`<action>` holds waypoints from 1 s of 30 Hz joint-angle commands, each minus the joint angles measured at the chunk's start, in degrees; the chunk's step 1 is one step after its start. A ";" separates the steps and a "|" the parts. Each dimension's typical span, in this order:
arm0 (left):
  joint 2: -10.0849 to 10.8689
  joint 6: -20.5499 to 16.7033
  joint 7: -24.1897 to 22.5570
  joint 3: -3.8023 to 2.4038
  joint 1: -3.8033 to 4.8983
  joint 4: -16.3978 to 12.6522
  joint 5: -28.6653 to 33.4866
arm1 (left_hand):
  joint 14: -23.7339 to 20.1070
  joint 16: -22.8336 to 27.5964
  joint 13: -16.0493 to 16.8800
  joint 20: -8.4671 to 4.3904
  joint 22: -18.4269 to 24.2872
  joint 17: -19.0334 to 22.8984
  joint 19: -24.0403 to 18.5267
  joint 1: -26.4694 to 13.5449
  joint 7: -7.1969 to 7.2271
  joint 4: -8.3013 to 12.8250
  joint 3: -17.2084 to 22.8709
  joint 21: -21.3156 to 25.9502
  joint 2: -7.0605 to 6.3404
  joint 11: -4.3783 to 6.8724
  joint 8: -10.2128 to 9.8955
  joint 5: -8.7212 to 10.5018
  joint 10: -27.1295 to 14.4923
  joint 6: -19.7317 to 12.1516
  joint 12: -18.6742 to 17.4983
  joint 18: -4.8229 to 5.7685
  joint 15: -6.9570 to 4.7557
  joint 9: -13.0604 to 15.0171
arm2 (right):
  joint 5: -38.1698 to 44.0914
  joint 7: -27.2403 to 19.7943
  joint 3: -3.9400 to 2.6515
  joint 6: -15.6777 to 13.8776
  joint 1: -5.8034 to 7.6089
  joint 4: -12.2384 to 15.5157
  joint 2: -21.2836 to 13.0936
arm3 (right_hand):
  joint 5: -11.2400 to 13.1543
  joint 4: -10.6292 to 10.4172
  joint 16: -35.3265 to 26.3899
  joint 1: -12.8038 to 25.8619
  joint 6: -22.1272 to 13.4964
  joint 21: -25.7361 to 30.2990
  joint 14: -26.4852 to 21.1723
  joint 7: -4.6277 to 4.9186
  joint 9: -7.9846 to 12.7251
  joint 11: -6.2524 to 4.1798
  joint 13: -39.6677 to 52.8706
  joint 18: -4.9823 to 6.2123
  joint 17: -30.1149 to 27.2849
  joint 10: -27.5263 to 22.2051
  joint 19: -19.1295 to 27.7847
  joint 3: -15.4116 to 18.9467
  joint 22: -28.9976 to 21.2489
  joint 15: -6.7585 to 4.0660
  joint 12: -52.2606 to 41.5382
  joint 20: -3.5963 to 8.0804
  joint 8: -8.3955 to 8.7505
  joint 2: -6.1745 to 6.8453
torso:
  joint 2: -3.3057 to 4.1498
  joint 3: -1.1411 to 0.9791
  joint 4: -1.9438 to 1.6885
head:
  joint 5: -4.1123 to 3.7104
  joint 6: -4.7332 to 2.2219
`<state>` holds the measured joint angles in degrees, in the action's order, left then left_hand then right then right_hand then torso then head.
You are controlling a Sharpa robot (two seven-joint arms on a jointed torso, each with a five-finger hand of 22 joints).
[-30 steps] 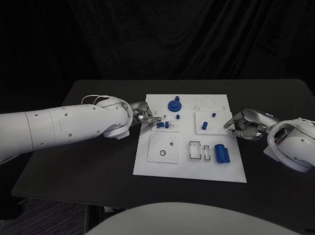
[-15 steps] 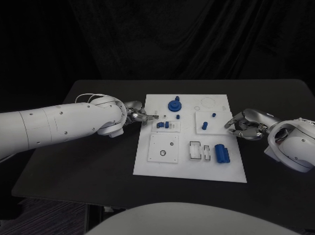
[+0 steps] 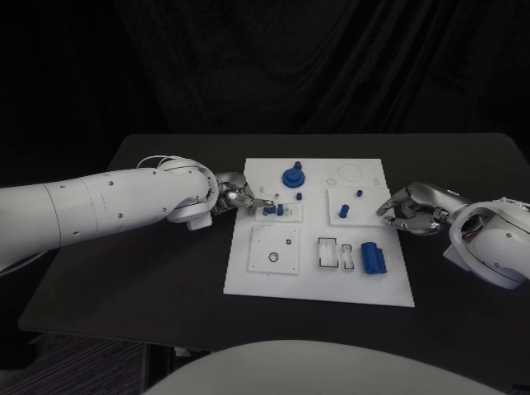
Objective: Assemble the parts on the task board
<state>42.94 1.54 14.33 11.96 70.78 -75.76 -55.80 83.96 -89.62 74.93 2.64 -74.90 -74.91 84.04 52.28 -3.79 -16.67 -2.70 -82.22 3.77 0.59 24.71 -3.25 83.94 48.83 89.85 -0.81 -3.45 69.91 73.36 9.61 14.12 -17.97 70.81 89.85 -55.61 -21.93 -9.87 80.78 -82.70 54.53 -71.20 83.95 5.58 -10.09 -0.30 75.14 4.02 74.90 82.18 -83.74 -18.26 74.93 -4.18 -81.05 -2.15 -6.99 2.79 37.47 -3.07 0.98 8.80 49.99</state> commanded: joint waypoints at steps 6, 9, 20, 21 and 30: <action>-0.95 2.42 -1.58 0.11 -0.36 0.88 2.25 | 6.04 -0.38 15.07 0.70 -12.71 -15.09 2.24 1.67 -0.19 0.10 -0.94 0.17 0.73 -0.62 -1.28 0.28 6.06 -0.86 0.15 -1.00 0.58 -0.59 | 0.13 0.73 0.05 0.31 -0.14 0.02 0.05 | -0.39 0.05 -0.18 0.21 -0.14 0.24 3.83 0.09 0.05 0.15 4.93 -0.18 6.56 -0.09 -0.08 -0.07 9.99 0.30 0.15 -0.21 0.35 -0.16 | 0.04 -0.03 0.19 | 0.26 0.01; -1.15 2.37 -1.00 0.11 -0.45 1.11 2.27 | 6.04 -0.38 15.07 0.82 -12.70 -15.09 2.22 2.35 -0.28 0.18 -0.99 0.18 1.34 -0.73 -1.66 0.09 6.06 -0.91 0.15 -1.00 0.69 -0.73 | 0.13 0.76 0.05 0.37 -0.14 0.02 0.05 | -0.39 0.05 -0.18 0.21 -0.14 0.24 3.83 0.09 0.05 0.15 4.93 -0.18 6.56 -0.09 -0.08 -0.07 9.99 0.30 0.15 -0.21 0.35 -0.16 | 0.06 -0.02 0.12 | 0.12 0.01; -1.72 3.32 1.81 0.11 -0.94 1.99 2.29 | 6.04 -0.38 15.07 1.12 -12.68 -15.09 2.16 7.10 -0.39 1.07 -0.72 0.15 2.33 -0.87 -2.80 -2.42 6.06 -0.56 0.15 -1.04 0.87 -0.84 | 0.13 0.92 0.05 0.59 -0.14 0.08 0.00 | -0.38 0.08 -0.27 0.18 -0.09 0.34 3.81 0.11 0.04 0.16 4.86 -0.16 6.49 -0.14 -0.04 -0.11 9.96 0.31 0.21 -0.22 0.34 -0.23 | -0.01 -0.09 0.06 | 0.04 0.01; -1.74 3.29 1.95 0.11 -1.00 1.98 2.29 | 6.04 -0.38 15.07 1.13 -12.67 -15.09 2.14 7.31 -0.39 1.16 -0.75 0.17 2.25 -0.87 -2.82 -2.50 6.06 -0.54 0.15 -1.04 0.87 -0.82 | 0.13 0.92 0.05 0.58 -0.14 0.08 -0.02 | -0.38 0.08 -0.27 0.18 -0.09 0.34 3.81 0.11 0.04 0.16 4.86 -0.16 6.49 -0.14 -0.04 -0.11 9.96 0.31 0.21 -0.22 0.34 -0.23 | -0.01 -0.09 0.09 | 0.11 0.01; -2.07 2.83 2.98 0.11 -1.47 1.63 2.28 | 6.04 -0.38 15.07 1.07 -12.78 -15.09 2.35 8.49 -0.30 1.54 -1.52 -0.24 1.47 -0.78 -2.71 -1.50 6.06 -0.05 0.15 -0.96 0.78 -0.38 | 0.13 0.87 0.05 0.54 -0.15 0.10 0.05 | -0.37 0.09 -0.27 0.17 -0.08 0.32 3.81 0.11 0.04 0.16 4.83 -0.17 6.48 -0.16 -0.05 -0.11 9.97 0.31 0.23 -0.22 0.34 -0.22 | -0.02 -0.11 0.08 | 0.22 0.01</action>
<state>41.61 3.13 15.27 11.37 70.52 -73.76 -53.73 84.06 -89.62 74.93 3.31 -74.90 -74.90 83.96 60.32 -4.09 -15.08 -3.92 -82.22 5.15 0.07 23.96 -5.05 84.05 48.96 89.85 -0.81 -2.95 69.46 73.36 9.65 14.12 -17.89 70.81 89.89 -55.56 -21.93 -9.88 80.78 -82.69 54.53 -71.20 83.95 5.58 -10.08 -0.30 75.14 4.02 74.90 82.18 -83.74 -18.26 74.91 -4.18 -81.05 -2.15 -6.99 2.79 37.46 -3.15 1.04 8.98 49.99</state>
